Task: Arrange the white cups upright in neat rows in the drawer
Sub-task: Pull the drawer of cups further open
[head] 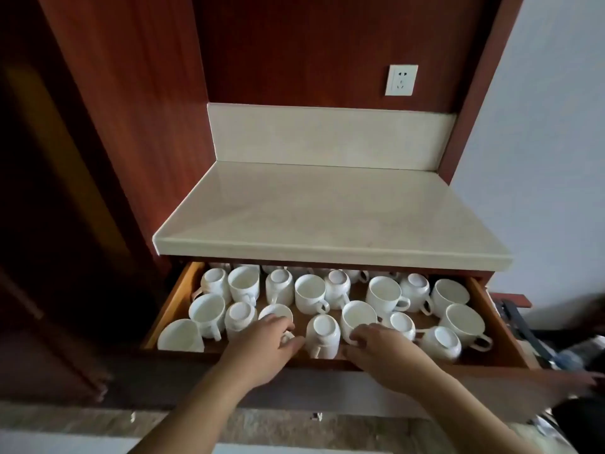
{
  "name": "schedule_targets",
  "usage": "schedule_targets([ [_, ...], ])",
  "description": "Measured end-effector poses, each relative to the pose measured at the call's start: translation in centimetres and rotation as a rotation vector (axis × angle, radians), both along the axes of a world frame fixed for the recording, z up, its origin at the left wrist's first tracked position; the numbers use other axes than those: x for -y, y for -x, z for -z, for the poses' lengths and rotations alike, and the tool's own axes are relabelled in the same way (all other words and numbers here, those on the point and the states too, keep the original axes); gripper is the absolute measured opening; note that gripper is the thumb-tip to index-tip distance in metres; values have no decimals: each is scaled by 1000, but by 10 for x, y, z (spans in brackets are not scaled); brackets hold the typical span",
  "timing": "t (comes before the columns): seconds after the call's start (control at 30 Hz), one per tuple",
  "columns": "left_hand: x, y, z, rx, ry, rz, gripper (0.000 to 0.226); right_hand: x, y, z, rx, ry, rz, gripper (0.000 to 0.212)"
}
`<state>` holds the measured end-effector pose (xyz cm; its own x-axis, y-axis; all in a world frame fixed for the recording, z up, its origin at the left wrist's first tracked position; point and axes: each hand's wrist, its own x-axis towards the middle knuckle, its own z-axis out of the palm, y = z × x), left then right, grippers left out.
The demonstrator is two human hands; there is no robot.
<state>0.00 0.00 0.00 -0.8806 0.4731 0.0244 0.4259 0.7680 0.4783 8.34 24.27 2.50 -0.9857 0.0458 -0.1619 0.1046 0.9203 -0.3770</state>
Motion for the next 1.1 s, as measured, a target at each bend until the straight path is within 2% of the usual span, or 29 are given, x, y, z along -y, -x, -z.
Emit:
schedule_targets([
  [0.1, -3, -1, 0, -44, 191, 7, 54, 8, 1, 10, 14, -121, -14, 50],
  [0.2, -3, -3, 2, -14, 241, 22, 72, 11, -4, 18, -48, -169, 4, 55],
  [0.33, -1, 2, 0, 103, 329, 76, 84, 11, -5, 19, 24, -226, -8, 63],
  [0.47, 1, 1, 1, 122, 334, 115, 83, 12, -5, 23, 64, -243, 23, 75],
  [0.67, 10, -18, -3, 161, 326, 122, 82, 17, -20, 21, 91, -224, 14, 72],
  [0.9, 17, -52, -4, 223, 336, 112, 82, 17, -46, 27, 183, -91, -44, 84],
  [1.1, 24, -78, -1, 282, 311, 94, 85, 20, -69, 29, 197, -54, -132, 74],
])
